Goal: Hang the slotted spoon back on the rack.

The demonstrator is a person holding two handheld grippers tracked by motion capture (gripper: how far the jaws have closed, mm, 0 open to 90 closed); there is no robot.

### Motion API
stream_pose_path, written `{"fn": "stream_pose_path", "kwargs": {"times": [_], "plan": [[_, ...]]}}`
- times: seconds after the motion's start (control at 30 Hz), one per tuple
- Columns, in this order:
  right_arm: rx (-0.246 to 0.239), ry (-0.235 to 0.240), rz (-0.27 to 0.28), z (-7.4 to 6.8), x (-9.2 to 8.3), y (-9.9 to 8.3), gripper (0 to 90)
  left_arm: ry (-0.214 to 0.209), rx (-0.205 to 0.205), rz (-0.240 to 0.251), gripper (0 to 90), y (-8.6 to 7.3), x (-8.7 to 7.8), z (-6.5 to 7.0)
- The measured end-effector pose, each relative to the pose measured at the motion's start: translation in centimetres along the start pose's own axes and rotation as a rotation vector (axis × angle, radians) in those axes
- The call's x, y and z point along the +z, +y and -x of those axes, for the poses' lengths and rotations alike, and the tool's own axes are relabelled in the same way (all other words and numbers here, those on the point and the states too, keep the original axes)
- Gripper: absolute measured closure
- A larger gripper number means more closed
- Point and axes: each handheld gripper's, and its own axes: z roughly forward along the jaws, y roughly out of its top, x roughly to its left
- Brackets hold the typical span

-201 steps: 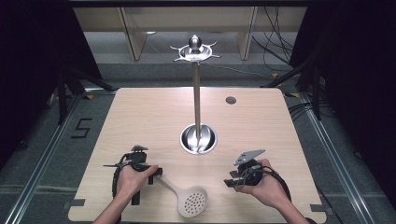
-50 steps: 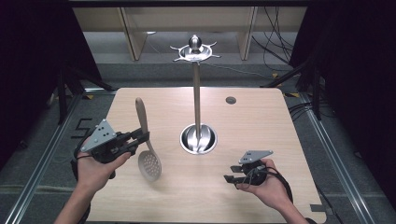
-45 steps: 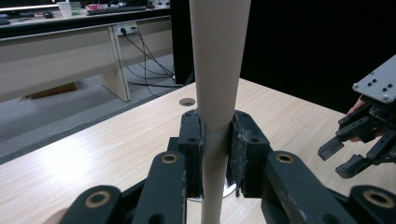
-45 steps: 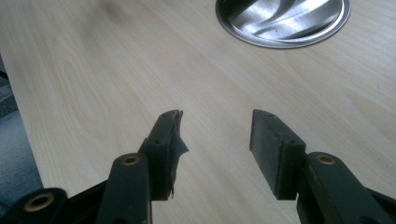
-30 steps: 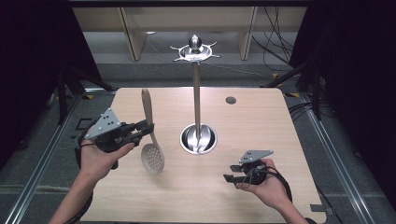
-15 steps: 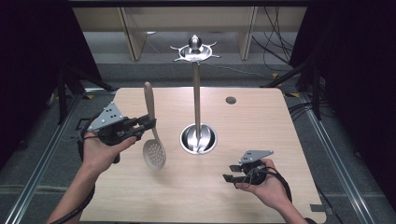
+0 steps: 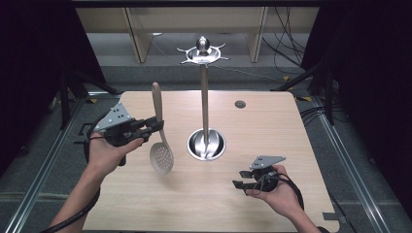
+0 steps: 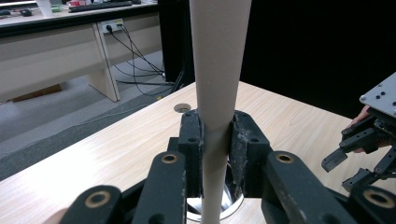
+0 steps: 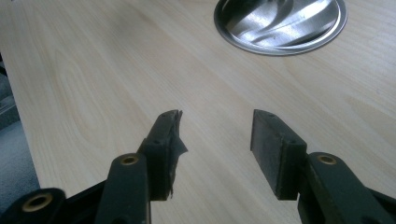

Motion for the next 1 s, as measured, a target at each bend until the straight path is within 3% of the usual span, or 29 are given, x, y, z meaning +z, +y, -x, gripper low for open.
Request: {"fn": "stream_pose_path", "kwargs": {"times": [1.0], "plan": [[0.014,0.007,0.020,0.3,0.0,-0.2,52.5,-0.035,0.001,-0.015,74.9,0.8,2.0,-0.6]]}}
